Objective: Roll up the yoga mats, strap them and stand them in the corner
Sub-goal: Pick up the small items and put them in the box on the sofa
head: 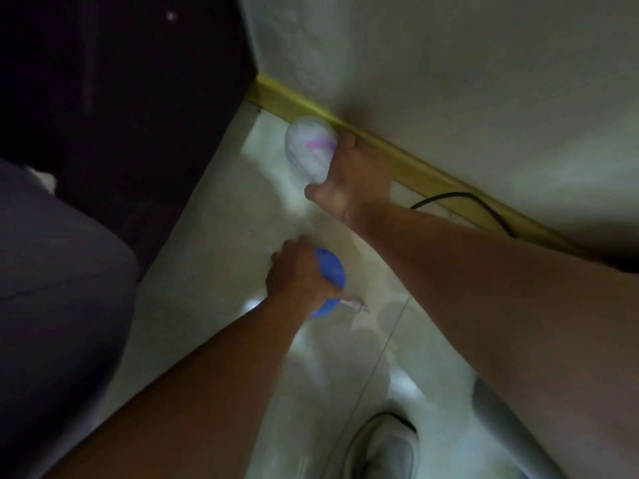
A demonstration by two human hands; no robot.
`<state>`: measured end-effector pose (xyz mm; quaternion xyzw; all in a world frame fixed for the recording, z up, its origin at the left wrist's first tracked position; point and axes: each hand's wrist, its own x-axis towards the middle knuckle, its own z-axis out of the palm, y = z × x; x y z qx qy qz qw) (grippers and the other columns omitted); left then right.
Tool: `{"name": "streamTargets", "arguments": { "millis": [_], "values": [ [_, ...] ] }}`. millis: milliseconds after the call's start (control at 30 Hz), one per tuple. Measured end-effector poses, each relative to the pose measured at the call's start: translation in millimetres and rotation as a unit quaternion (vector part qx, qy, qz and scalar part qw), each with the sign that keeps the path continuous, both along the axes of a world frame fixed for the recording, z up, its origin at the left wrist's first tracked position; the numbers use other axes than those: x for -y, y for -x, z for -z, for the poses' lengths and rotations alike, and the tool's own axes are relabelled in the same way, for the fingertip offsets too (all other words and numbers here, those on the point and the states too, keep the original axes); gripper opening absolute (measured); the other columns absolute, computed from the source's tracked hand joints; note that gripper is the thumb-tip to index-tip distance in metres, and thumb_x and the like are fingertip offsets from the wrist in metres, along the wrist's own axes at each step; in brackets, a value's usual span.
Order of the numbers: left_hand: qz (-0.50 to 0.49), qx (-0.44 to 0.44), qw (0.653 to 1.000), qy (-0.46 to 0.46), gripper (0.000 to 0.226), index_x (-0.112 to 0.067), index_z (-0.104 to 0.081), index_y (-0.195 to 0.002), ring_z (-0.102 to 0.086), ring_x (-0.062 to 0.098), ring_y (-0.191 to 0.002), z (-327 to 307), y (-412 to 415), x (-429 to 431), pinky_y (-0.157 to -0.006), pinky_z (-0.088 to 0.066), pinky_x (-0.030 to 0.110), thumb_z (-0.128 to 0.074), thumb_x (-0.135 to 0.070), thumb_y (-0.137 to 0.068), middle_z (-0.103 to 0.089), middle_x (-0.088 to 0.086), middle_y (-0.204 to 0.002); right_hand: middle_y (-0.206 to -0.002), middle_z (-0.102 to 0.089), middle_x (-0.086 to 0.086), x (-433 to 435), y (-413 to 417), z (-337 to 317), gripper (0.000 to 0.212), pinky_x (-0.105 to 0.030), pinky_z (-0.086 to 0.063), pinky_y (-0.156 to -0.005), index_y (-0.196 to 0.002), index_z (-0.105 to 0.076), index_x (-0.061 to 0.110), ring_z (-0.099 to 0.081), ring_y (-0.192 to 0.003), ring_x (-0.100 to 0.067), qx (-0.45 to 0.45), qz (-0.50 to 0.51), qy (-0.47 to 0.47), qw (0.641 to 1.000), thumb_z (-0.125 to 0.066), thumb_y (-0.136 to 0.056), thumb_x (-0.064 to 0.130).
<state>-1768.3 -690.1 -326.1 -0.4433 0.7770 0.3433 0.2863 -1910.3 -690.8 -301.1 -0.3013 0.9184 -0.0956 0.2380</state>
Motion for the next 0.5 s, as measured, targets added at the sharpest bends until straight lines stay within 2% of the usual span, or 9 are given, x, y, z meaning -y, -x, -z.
{"name": "streamTargets", "arguments": {
  "millis": [67,233,300,400,500],
  "values": [
    [-0.122,-0.012,0.992,-0.041,0.089,-0.017,-0.048,-0.130,-0.055,0.033,-0.122,-17,-4,0,-0.097,-0.049,0.040,-0.095,-0.040,-0.058,-0.051,0.008,-0.133,-0.127,-0.055,-0.008,-18,-1,-24,0.082,-0.031,-0.037,-0.075,-0.136,-0.039,0.013,-0.058,-0.112,-0.030,0.014,0.020,0.006,1.000,-0.077,-0.072,0.048],
    [-0.239,-0.061,0.962,-0.117,0.084,-0.014,-0.048,-0.130,-0.059,0.029,-0.116,-106,-10,-18,-0.096,-0.050,0.037,-0.093,-0.038,-0.063,-0.055,0.008,-0.130,-0.127,-0.053,-0.009,-64,-5,-128,0.086,-0.036,-0.045,-0.080,-0.138,-0.036,0.019,-0.058,-0.114,-0.034,0.032,0.081,-0.015,0.996,-0.079,-0.069,0.047],
    [-0.288,-0.093,0.943,-0.139,0.077,-0.010,-0.049,-0.128,-0.062,0.027,-0.107,-161,-9,-23,-0.088,-0.049,0.032,-0.090,-0.038,-0.069,-0.058,0.009,-0.125,-0.127,-0.052,-0.008,-79,-6,-186,0.085,-0.038,-0.047,-0.085,-0.137,-0.036,0.020,-0.057,-0.116,-0.034,0.040,0.107,-0.022,0.993,-0.079,-0.069,0.048],
    [-0.343,-0.122,0.918,-0.155,0.064,-0.009,-0.048,-0.125,-0.060,0.018,-0.080,-260,-8,-24,-0.067,-0.044,0.024,-0.083,-0.037,-0.079,-0.060,0.005,-0.107,-0.127,-0.053,-0.007,-97,-9,-289,0.086,-0.039,-0.048,-0.086,-0.139,-0.034,0.023,-0.057,-0.116,-0.033,0.036,0.141,-0.021,0.989,-0.077,-0.069,0.048],
    [-0.353,-0.131,0.911,-0.170,0.056,-0.007,-0.053,-0.123,-0.058,0.009,-0.067,-363,-17,-20,-0.050,-0.043,0.022,-0.080,-0.035,-0.083,-0.060,0.001,-0.088,-0.123,-0.054,-0.001,-114,-20,-402,0.079,-0.036,-0.047,-0.083,-0.135,-0.038,0.033,-0.058,-0.116,-0.029,0.037,0.161,-0.018,0.986,-0.075,-0.067,0.050]
  ]
}}
